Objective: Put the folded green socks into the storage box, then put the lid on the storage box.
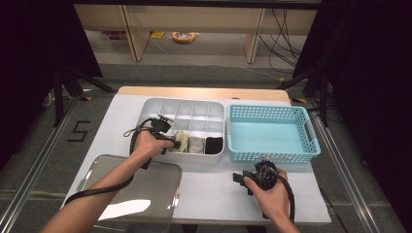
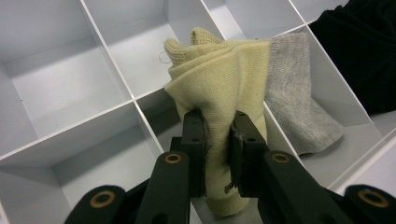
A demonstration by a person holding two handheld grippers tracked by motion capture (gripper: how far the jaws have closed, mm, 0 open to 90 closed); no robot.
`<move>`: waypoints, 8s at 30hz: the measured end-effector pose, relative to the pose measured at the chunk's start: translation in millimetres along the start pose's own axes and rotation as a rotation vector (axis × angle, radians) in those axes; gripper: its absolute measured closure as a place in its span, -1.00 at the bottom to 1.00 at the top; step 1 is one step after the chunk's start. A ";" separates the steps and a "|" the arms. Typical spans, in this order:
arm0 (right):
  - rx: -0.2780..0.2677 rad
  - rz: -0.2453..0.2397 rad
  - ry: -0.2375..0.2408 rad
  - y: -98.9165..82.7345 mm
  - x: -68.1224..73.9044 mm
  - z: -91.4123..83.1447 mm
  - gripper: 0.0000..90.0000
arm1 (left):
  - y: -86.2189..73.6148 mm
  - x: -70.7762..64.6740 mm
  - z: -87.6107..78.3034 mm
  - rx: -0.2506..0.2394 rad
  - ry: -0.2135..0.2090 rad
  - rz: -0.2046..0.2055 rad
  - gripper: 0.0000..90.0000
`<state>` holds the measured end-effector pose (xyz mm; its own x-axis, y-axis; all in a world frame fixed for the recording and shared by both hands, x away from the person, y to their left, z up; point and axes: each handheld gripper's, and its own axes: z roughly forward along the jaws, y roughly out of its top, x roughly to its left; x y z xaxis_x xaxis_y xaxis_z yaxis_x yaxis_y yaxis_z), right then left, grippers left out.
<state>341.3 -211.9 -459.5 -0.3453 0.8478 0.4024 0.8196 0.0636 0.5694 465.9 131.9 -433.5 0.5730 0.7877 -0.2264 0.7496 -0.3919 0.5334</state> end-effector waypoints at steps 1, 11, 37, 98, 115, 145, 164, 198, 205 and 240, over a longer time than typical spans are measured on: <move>0.001 0.000 0.001 0.0 -0.1 0.0 0.13 | 0.1 -1.0 0.8 -0.012 0.000 -0.018 0.72; -0.015 -0.013 0.012 -0.4 -0.7 1.7 0.12 | 1.6 -2.8 2.6 0.000 0.009 -0.021 0.72; 0.002 -0.002 -0.008 -0.5 1.4 0.9 0.12 | 11.1 -9.8 -16.3 -0.163 0.052 -0.023 0.40; 0.006 -0.014 -0.017 0.0 3.4 3.2 0.10 | -57.3 11.4 -73.5 -0.300 0.040 -0.009 -0.23; -0.001 -0.007 0.002 -0.1 2.8 1.7 0.09 | -85.3 19.5 -84.1 -0.345 0.050 -0.048 -0.25; 0.130 0.011 0.100 2.9 41.1 9.8 0.12 | -138.1 66.7 -120.7 -0.244 0.081 -0.121 -0.17; 0.195 -0.041 0.141 0.7 58.7 29.3 0.13 | -206.3 125.0 -136.1 -0.093 0.150 -0.289 -0.10; 0.288 -0.044 0.187 -2.3 85.6 58.7 0.15 | -226.9 139.1 -138.4 -0.022 0.181 -0.372 0.08; 0.296 -0.039 0.183 -3.0 87.6 58.8 0.16 | -226.1 136.1 -136.4 -0.037 0.200 -0.404 0.27; 0.268 -0.015 0.184 -3.2 77.3 47.4 0.18 | -225.2 147.2 -160.5 -0.090 0.236 -0.408 0.85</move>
<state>333.7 -121.6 -464.2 -0.4148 0.7381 0.5321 0.8967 0.2320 0.3770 328.3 412.4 -456.1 0.1390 0.9591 -0.2465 0.8602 0.0064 0.5100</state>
